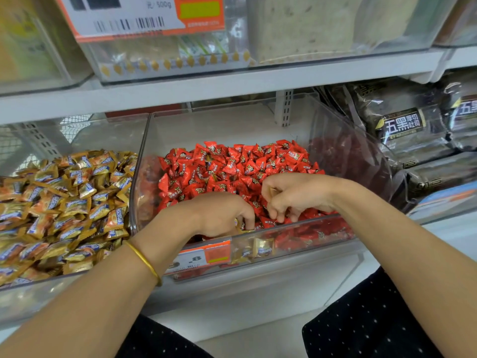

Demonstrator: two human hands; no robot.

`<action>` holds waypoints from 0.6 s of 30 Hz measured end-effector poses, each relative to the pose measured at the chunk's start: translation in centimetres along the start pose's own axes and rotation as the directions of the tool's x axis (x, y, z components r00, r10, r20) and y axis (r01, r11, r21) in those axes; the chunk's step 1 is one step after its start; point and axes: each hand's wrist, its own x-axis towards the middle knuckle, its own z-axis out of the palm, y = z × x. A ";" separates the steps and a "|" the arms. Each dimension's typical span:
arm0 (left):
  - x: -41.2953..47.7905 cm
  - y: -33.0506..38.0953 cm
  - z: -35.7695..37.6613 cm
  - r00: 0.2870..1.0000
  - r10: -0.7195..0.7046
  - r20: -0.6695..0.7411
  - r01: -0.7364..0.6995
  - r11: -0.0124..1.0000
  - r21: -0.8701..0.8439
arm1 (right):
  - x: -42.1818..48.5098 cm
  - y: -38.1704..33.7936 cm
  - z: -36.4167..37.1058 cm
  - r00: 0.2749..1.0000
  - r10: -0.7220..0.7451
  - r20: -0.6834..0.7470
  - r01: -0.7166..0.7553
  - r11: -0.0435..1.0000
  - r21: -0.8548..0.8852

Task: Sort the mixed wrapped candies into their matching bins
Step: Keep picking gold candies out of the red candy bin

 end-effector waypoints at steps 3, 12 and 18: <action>-0.1 -0.2 0.1 0.997 0.019 -0.068 -0.023 0.998 -0.058 | -0.2 -0.2 -0.1 0.999 -0.044 -0.003 0.044 0.999 -0.030; -0.9 -0.9 -0.9 0.933 -0.120 -0.339 -0.060 0.877 -0.477 | 0.3 -0.8 1.1 0.986 -0.026 0.162 0.080 0.938 -0.337; -1.0 -0.8 -1.2 0.871 -0.259 -0.418 -0.099 0.741 -0.665 | 0.8 -0.7 1.4 0.986 -0.060 0.155 0.107 0.942 -0.318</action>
